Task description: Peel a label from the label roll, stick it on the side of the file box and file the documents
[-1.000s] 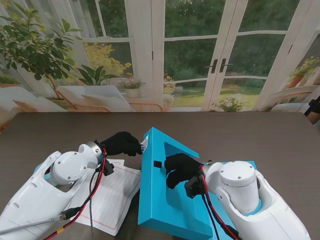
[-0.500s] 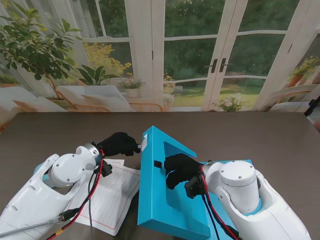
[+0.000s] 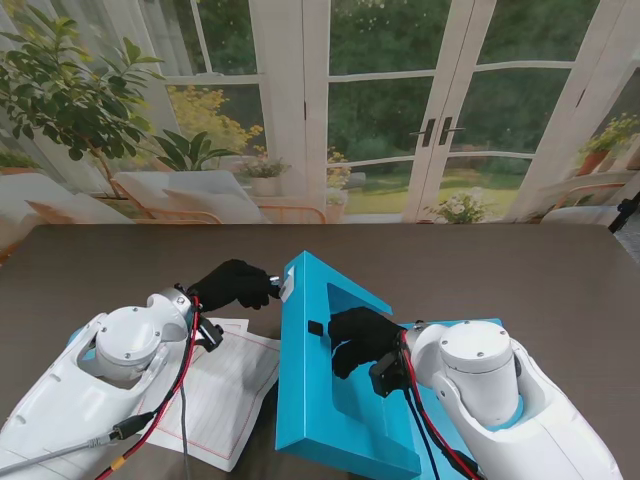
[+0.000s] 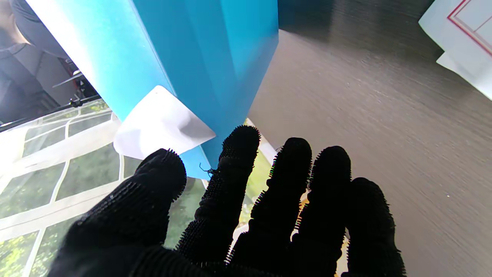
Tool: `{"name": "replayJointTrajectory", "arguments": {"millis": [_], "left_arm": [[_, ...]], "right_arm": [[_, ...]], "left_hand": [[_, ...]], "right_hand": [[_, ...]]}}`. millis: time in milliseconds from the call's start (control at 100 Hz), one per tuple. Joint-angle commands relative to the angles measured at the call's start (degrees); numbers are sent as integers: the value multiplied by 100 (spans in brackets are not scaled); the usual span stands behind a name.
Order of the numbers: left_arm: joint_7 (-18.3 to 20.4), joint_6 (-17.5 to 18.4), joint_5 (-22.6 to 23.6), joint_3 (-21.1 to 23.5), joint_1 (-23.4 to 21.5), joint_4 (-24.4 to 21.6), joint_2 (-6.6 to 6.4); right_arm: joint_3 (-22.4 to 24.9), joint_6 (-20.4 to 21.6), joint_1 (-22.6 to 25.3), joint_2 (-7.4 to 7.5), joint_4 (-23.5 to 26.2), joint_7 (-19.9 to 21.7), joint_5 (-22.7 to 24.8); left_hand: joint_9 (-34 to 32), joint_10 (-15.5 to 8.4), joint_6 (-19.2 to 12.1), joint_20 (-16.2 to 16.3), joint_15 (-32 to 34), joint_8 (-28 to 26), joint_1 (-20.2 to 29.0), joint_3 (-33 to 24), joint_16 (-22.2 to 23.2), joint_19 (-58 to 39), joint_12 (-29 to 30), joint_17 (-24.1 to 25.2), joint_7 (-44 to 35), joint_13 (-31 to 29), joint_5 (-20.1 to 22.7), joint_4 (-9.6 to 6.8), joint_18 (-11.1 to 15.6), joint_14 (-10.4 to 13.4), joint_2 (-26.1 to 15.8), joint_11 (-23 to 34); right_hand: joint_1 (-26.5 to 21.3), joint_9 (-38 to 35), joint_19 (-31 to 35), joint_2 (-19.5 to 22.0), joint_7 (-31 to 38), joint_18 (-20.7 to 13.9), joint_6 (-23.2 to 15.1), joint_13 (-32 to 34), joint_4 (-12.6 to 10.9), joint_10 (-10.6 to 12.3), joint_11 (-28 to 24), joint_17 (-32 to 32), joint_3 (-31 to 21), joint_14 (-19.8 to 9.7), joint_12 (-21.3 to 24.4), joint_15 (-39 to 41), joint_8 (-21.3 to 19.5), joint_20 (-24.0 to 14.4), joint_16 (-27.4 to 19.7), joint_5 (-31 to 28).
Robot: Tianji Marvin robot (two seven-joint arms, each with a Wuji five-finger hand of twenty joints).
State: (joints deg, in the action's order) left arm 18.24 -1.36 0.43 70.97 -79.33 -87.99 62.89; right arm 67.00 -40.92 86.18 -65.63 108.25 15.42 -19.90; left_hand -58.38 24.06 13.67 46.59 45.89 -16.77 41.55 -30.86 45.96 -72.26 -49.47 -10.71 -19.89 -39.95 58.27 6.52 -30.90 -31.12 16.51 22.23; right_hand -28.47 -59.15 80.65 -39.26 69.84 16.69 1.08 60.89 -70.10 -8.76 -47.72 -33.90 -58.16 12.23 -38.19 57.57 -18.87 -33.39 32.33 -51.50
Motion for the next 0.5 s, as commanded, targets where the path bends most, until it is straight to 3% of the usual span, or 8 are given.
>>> {"name": "replayJointTrajectory", "arguments": {"millis": [0,160,200,270,380,490], "left_arm": [[-43,40,96,17,-66,-29,48],[-527,449,472,30,-126,-22,102],[-653,579,541,30,-131,-19,117],[-876,863,712,16,-117,22,144],[-1057,1213,966,3,-82,57,147],[-1031,1405,1142,2,-73,22,113]], "right_arm": [[-10,-2,2,-11,49,104,-2],[-12,-20,6,-8,53,108,17],[-11,-24,7,-7,55,108,17],[-11,-28,4,-5,54,116,15],[-13,-28,2,-7,52,114,14],[-21,-23,-7,-2,43,127,23]], "left_hand": [[31,106,53,122,376,-120,-9,106,123,-111,-120,42,-121,-125,194,-174,415,-462,-168,85],[-34,64,122,391,775,-248,3,-336,284,-271,-408,-261,-261,-392,258,-161,264,-449,112,469],[-39,52,74,417,809,-228,127,-381,285,-273,-418,-296,-269,-428,226,-45,240,-449,264,515],[17,-23,-194,405,810,-105,490,-305,262,-226,-406,-301,-302,-414,95,153,296,-367,546,562],[320,-169,-547,126,640,334,1035,-80,162,-80,-257,-47,-570,-167,-252,112,514,-129,870,548],[579,-289,-798,19,508,506,1299,-204,115,-8,-140,86,-456,14,-468,86,675,69,1109,430]], "right_hand": [[-107,-118,53,-187,109,-239,-411,214,-211,70,44,558,-165,-34,-114,69,-139,74,39,-173],[-105,-109,43,-181,112,-245,-403,206,-211,67,42,570,-170,-26,-113,72,-148,77,40,-163],[-106,-105,42,-182,112,-245,-408,206,-212,67,43,572,-173,-21,-112,73,-148,77,41,-163],[-103,-106,39,-182,111,-246,-408,203,-209,66,41,575,-170,-23,-111,72,-148,78,40,-161],[-105,-101,32,-175,110,-246,-398,192,-210,61,39,588,-178,-23,-111,68,-151,79,39,-151],[-98,-93,29,-169,108,-241,-409,186,-204,69,41,593,-173,-29,-109,69,-151,78,40,-147]]}}
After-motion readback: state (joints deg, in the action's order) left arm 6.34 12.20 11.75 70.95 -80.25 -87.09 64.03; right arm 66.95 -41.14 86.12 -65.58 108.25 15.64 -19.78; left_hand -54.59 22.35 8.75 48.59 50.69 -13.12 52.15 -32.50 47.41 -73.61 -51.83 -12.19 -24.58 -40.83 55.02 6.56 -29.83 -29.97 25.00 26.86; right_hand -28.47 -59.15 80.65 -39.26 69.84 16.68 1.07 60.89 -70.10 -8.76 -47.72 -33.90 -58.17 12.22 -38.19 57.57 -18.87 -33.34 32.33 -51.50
